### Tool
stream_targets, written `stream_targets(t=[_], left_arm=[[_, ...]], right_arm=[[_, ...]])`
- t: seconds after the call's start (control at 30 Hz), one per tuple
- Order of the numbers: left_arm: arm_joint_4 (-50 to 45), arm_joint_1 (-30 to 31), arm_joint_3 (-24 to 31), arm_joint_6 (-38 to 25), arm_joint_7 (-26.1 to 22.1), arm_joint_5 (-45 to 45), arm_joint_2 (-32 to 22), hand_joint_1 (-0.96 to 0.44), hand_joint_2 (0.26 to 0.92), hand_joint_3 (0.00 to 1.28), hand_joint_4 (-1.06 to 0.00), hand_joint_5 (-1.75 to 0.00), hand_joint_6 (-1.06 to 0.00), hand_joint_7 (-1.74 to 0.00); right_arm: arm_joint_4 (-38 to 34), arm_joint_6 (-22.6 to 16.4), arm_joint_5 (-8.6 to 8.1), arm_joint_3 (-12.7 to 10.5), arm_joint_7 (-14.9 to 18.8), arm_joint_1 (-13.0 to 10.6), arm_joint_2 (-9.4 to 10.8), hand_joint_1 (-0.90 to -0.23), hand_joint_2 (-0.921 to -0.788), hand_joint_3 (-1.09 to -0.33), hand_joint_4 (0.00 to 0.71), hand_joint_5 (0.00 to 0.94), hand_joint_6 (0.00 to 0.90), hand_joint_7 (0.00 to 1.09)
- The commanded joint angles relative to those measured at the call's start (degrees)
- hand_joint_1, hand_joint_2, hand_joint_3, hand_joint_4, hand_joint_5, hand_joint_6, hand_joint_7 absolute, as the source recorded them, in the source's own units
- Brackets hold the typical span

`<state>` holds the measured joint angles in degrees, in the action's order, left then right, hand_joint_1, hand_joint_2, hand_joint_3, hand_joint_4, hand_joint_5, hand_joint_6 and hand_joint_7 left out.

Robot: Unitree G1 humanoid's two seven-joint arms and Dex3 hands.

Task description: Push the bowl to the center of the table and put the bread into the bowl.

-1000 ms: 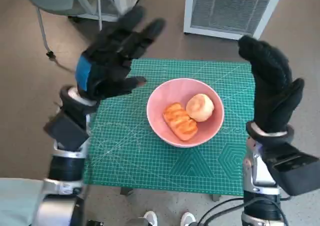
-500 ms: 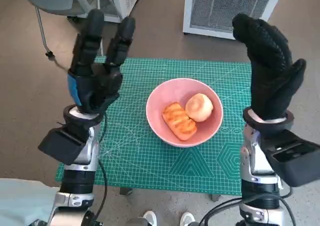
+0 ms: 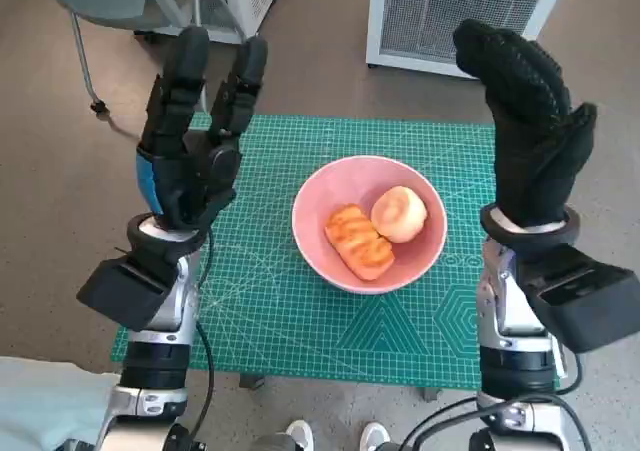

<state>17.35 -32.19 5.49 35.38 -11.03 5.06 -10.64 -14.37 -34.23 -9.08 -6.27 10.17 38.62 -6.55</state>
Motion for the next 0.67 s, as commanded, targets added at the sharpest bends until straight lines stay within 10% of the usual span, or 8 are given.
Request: stream_targets(t=[0.03, 0.23, 0.67], left_arm=[[1.3, 0.2, -0.4, 1.8, -1.4, 0.7, 0.2, -0.36, 0.921, 0.22, -0.4, -0.01, -0.51, -0.04], [4.3, -0.8, -0.9, 4.6, -4.4, 1.9, 0.0, -0.06, 0.919, 0.08, -0.38, 0.0, -0.5, -0.01], [6.2, -1.4, -0.3, 6.0, -4.5, 2.8, 1.3, -0.09, 0.913, 0.02, -0.38, 0.0, -0.5, -0.01]], right_arm=[[-1.3, 0.0, -0.18, -0.2, 0.3, -0.1, 0.0, -0.41, -0.921, -0.595, 0.35, 0.039, 0.048, 0.74], [-1.9, -0.3, 1.02, -0.1, -0.5, -0.1, 0.1, -0.412, -0.921, -0.594, 0.356, 0.04, 0.053, 0.74], [-3.0, -1.5, 1.75, 0.0, -0.5, 0.0, 0.0, -0.416, -0.921, -0.593, 0.349, 0.034, 0.038, 0.75]])
